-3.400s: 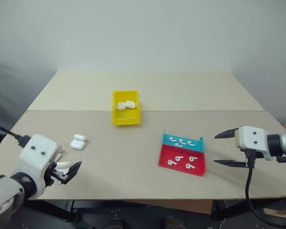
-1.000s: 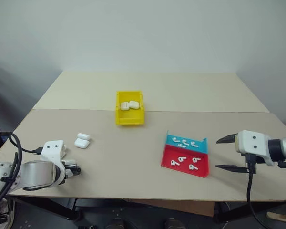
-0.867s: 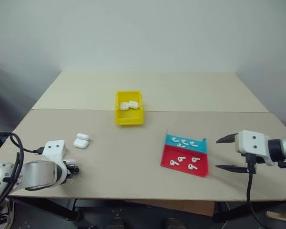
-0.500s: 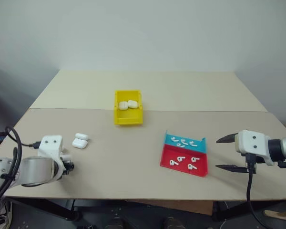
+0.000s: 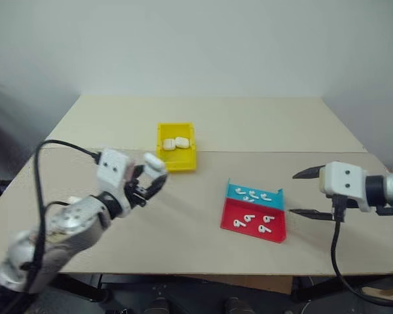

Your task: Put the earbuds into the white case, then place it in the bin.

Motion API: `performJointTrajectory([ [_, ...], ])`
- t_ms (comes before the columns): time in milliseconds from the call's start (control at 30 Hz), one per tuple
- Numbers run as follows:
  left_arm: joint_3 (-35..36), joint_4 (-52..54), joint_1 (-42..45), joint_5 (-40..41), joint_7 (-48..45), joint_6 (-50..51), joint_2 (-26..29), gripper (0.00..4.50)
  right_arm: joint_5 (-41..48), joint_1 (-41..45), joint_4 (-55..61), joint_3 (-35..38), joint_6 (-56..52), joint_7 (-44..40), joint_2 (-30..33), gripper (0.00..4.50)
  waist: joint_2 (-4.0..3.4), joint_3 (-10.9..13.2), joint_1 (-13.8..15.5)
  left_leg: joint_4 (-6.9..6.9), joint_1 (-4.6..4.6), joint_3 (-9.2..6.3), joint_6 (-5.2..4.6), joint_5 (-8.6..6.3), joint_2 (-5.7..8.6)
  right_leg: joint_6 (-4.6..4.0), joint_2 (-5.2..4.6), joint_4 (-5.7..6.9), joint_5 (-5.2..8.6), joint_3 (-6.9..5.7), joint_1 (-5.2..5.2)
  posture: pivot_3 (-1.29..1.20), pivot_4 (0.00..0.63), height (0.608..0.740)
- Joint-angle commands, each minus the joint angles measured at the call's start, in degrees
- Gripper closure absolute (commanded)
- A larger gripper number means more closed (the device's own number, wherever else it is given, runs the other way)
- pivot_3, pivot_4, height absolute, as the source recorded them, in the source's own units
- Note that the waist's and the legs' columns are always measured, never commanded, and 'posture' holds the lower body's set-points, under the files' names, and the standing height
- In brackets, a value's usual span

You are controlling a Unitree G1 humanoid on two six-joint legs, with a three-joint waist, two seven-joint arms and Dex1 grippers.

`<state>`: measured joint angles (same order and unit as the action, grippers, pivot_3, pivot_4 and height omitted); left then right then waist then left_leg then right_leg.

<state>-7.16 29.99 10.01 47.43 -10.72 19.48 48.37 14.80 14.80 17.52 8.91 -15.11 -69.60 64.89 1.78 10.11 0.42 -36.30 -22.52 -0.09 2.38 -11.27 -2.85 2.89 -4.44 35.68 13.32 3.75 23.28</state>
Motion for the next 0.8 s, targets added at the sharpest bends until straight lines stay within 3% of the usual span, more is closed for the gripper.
performJointTrajectory([
  [33,-2.6,-8.0,-1.3,-11.1,-15.0,-17.4,-8.1,1.7,-0.2,0.7,4.8,-1.5,-3.1,1.4,0.7,0.0,-0.02,0.0,0.0,0.0,-0.03,0.0,-0.02,-0.01,0.0,0.04,-0.01,-0.05,-0.02,0.01,0.01,0.0,0.15,0.74],
  [167,-2.8,-18.3,-2.1,-14.2,-28.6,-32.0,-18.8,1.7,-0.3,2.0,10.0,-4.6,-7.9,3.3,0.6,0.0,-0.05,0.0,0.1,-0.18,-0.29,0.0,-0.1,-0.03,-0.02,0.14,0.0,-0.04,-0.08,0.01,0.15,0.0,0.15,0.74],
  [267,-2.6,-25.8,-0.9,-14.8,-38.9,-39.6,-23.6,1.7,0.2,4.5,13.6,-8.0,-12.4,3.7,0.4,0.0,-0.09,-0.1,-0.1,-0.38,-0.4,0.01,-0.2,-0.09,-0.02,0.24,0.0,0.0,-0.14,0.02,0.2,0.0,0.15,0.74],
  [433,-0.5,-32.9,-0.2,-8.1,-54.9,-45.7,-30.3,1.7,-1.9,11.8,16.2,-17.7,-23.5,1.1,3.3,0.0,-0.17,-0.1,-0.4,-0.49,-0.41,0.0,-0.24,-0.12,-0.03,0.33,0.0,0.05,-0.14,0.02,0.2,0.0,0.15,0.74],
  [700,1.4,-34.5,-0.4,-6.8,-61.9,-43.1,-33.8,1.7,-7.8,25.8,13.0,-32.0,-33.5,-2.6,1.6,0.0,-0.22,-0.1,-1.3,-0.57,-0.51,0.0,-0.32,-0.16,-0.05,0.52,0.01,0.12,-0.24,0.04,0.34,0.0,0.15,0.74],
  [800,1.7,-34.0,-0.9,-7.5,-63.5,-42.5,-34.0,1.7,-10.3,29.2,11.7,-36.4,-35.6,-3.1,-0.3,0.57,-0.22,-0.1,-1.4,-0.57,-0.57,0.0,-0.33,-0.16,-0.05,0.62,0.02,0.16,-0.29,0.05,0.44,0.0,0.15,0.74],
])
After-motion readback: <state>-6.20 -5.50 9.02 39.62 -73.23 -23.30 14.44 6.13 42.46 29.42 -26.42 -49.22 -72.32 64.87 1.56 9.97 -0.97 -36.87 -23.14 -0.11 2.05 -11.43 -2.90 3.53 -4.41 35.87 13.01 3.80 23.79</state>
